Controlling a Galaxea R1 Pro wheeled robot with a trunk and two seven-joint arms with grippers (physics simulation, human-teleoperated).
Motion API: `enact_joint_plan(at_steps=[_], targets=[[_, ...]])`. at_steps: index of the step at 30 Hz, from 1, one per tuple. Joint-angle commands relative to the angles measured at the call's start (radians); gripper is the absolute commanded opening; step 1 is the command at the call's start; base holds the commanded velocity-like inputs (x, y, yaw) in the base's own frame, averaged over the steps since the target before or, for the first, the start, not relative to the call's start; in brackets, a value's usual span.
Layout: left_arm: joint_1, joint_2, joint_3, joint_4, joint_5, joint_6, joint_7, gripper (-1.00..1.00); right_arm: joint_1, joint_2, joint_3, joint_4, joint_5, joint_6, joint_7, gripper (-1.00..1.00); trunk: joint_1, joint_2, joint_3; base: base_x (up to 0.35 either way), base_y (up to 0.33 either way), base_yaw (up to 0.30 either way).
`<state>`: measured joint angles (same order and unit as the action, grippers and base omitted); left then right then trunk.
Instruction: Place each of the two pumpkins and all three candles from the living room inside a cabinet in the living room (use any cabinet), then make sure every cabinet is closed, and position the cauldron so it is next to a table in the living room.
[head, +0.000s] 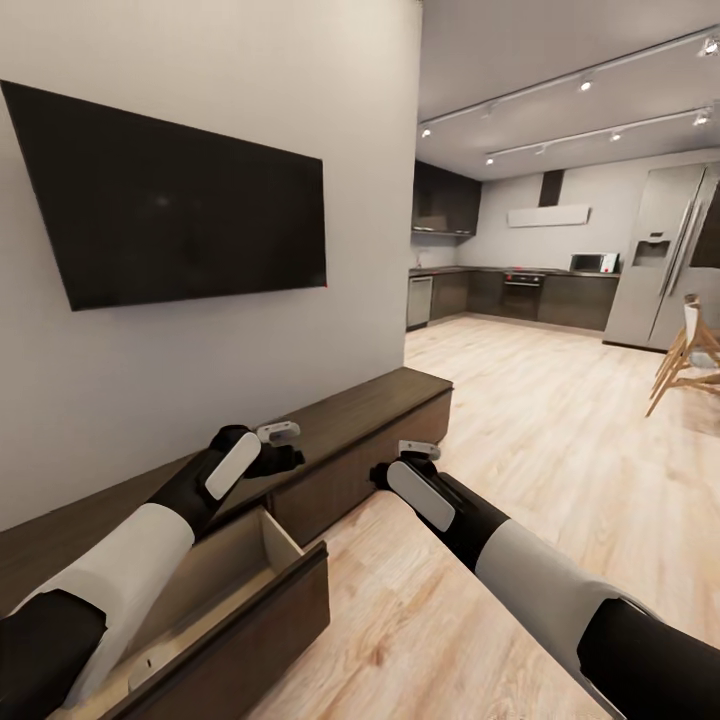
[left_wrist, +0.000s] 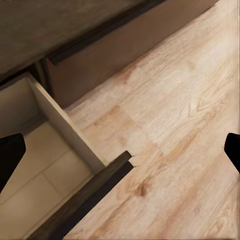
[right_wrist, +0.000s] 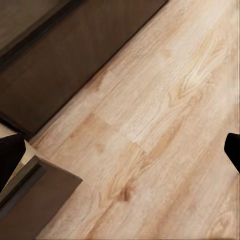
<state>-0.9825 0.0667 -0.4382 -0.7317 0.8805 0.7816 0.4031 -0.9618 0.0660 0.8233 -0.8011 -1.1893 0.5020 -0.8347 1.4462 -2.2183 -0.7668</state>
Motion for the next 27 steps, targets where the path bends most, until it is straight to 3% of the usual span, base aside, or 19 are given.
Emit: enact_joint_plan(at_steps=[1, 27], targets=[[-0.001, 0.001, -0.005, -0.002, 0.011, 0.001, 0.009, 1.0, -0.002, 0.0, 0.003, 0.0, -0.005, 0.003, -0.006, 1.0, 0.0, -0.001, 0.0, 0.0, 0.0, -0.261], [-0.001, 0.0, -0.002, -0.003, 0.021, 0.003, 0.008, 1.0, -0.002, 0.0, 0.0, 0.003, -0.008, 0.002, -0.009, 1.0, 0.0, -0.001, 0.019, 0.0, 0.0, -0.27]])
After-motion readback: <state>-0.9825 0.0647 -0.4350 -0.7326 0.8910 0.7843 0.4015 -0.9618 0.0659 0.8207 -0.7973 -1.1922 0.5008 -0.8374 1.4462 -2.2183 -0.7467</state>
